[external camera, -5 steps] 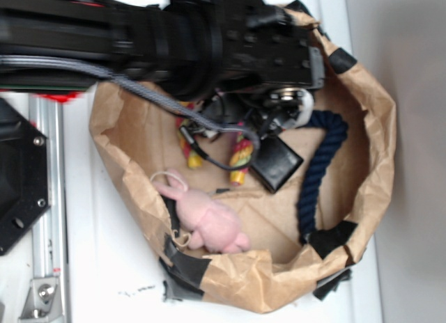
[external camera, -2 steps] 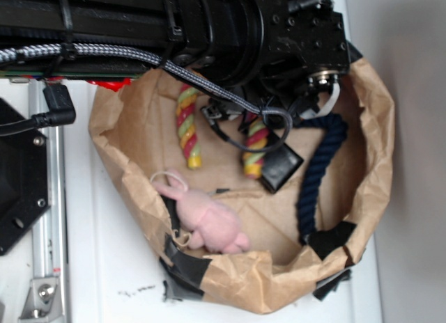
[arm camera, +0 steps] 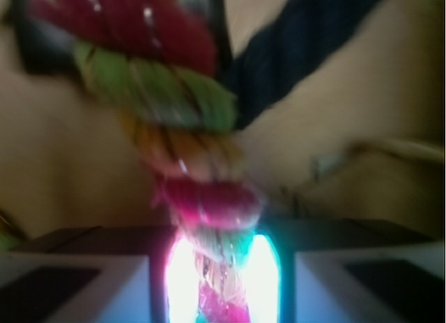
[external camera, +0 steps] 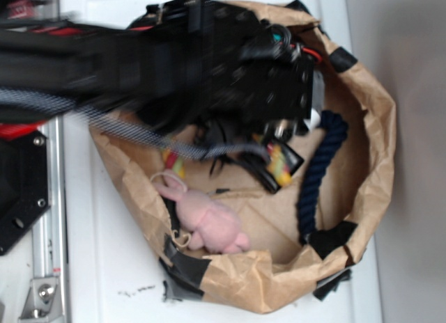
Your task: Grab the multicolored rope.
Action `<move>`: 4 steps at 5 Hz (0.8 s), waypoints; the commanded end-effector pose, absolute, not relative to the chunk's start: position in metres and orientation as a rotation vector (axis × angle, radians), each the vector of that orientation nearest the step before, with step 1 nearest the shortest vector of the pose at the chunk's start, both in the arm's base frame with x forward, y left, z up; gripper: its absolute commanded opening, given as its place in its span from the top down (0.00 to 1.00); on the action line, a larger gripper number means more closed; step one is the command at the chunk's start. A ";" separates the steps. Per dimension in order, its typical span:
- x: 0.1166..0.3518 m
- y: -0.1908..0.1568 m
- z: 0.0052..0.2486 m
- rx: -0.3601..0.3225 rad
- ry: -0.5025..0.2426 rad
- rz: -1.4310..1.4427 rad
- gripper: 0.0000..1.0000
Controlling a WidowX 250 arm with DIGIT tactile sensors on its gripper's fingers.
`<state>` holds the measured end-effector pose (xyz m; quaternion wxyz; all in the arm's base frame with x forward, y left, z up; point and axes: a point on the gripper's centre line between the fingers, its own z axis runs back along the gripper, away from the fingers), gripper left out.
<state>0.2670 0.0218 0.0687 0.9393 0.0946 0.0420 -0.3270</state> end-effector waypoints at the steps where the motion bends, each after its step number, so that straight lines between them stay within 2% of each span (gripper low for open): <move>1: 0.272 -0.032 0.149 0.128 0.064 -0.464 1.00; 2: 0.282 -0.031 0.146 0.061 0.099 -0.317 1.00; 3: 0.283 -0.033 0.147 0.011 0.045 -0.287 1.00; 4: 0.282 -0.033 0.146 0.007 0.005 -0.320 0.17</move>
